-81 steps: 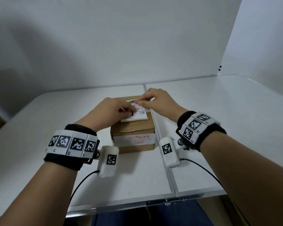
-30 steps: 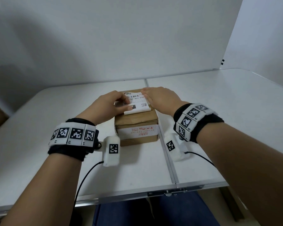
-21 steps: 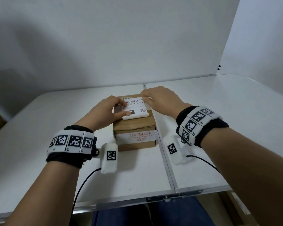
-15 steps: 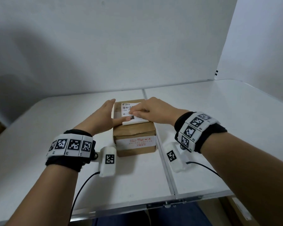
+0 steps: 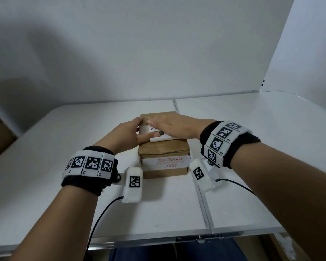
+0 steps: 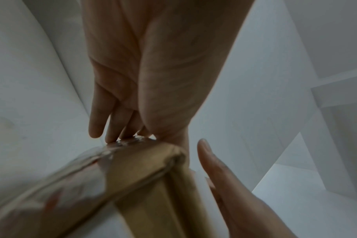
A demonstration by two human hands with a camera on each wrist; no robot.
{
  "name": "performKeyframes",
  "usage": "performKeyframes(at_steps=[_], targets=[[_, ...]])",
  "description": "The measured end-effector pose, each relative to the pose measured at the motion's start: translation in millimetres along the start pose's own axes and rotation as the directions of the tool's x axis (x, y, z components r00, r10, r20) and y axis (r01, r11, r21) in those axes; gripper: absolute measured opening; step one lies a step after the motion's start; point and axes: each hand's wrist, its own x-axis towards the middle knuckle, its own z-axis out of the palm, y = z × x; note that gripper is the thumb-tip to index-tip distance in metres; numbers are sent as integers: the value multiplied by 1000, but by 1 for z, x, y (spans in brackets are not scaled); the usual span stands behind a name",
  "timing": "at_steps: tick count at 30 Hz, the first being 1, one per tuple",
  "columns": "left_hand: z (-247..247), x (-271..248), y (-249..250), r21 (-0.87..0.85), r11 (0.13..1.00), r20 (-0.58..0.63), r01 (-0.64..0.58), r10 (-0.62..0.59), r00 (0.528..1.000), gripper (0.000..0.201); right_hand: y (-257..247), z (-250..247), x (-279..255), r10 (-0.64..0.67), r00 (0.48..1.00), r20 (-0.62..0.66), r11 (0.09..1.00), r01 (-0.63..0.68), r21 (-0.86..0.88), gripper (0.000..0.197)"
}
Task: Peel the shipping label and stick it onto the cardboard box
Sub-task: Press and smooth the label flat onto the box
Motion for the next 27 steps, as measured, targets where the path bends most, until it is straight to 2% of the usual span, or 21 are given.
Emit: performKeyframes(at_steps=[4, 10, 19, 27], targets=[[0, -1, 0, -13, 1000, 0, 1, -1, 1000, 78, 1, 1, 7, -56, 998, 21, 997, 57, -49, 53], [-1, -3, 2, -36, 999, 12, 5, -4, 1000, 75, 16, 3, 22, -42, 999, 32, 993, 45, -106, 59], [-3, -3, 4, -8, 999, 20, 47, -47, 999, 73, 23, 5, 23, -56, 998, 23, 984, 60, -169, 53], [-3, -6, 8, -26, 998, 24, 61, -61, 998, 80, 30, 3, 18, 23, 1000, -18, 991, -25, -128, 57]])
